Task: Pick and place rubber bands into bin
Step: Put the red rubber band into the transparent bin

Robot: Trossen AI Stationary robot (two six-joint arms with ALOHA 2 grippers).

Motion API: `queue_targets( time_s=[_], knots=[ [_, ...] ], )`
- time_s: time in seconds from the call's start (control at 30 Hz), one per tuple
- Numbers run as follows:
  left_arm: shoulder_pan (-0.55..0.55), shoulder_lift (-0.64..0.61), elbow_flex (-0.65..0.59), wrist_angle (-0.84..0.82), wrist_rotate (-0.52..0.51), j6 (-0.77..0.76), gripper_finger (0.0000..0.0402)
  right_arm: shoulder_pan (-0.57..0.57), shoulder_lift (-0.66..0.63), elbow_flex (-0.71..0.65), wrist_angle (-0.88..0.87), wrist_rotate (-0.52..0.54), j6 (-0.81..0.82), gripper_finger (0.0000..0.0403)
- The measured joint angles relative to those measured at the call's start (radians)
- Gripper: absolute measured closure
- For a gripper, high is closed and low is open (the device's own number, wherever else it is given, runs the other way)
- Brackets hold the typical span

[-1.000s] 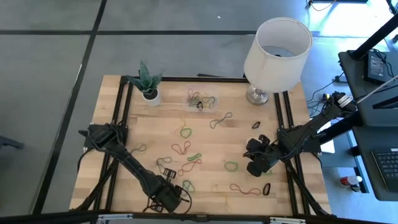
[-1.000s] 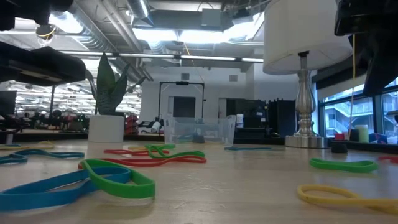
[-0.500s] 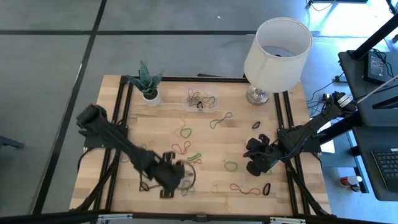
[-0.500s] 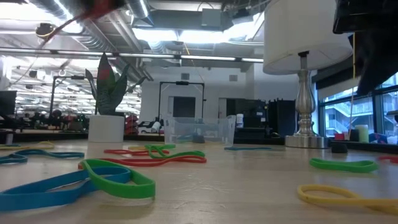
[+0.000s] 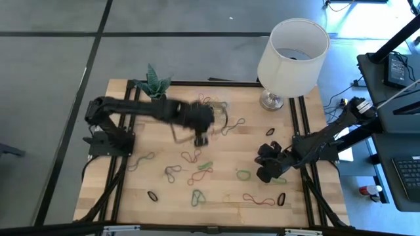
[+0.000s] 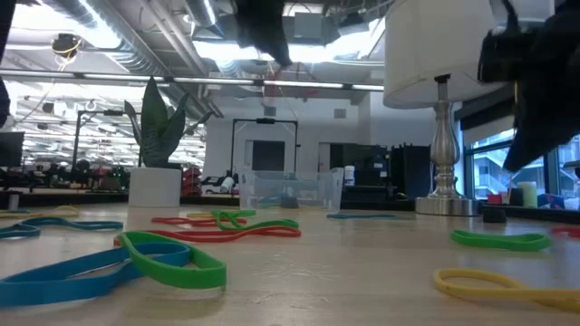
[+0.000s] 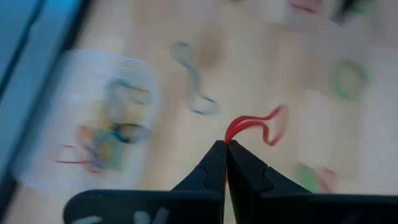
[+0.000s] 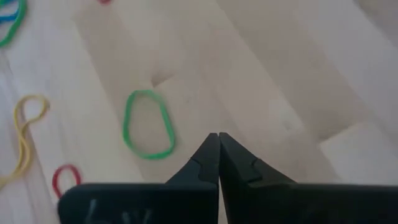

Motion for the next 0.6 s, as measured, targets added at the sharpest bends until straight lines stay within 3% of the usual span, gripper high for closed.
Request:
queue_targets(
  time_s=[0.13,0.27,0.6],
  knots=[
    [0.171,0.019,0.003,0.096,0.049,0.114,0.0400,-0.059,0.000,-0.066,0.143,-0.020,0.017,0.0401],
    [0.304,0.086,0.003,0.209,0.156,0.212,0.0400,-0.120,0.000,-0.082,0.176,-0.021,0.048,0.0401],
    [0.450,0.317,0.002,0.357,0.213,0.279,0.0400,-0.238,0.000,-0.051,0.182,-0.021,0.051,0.0398]
  ],
)
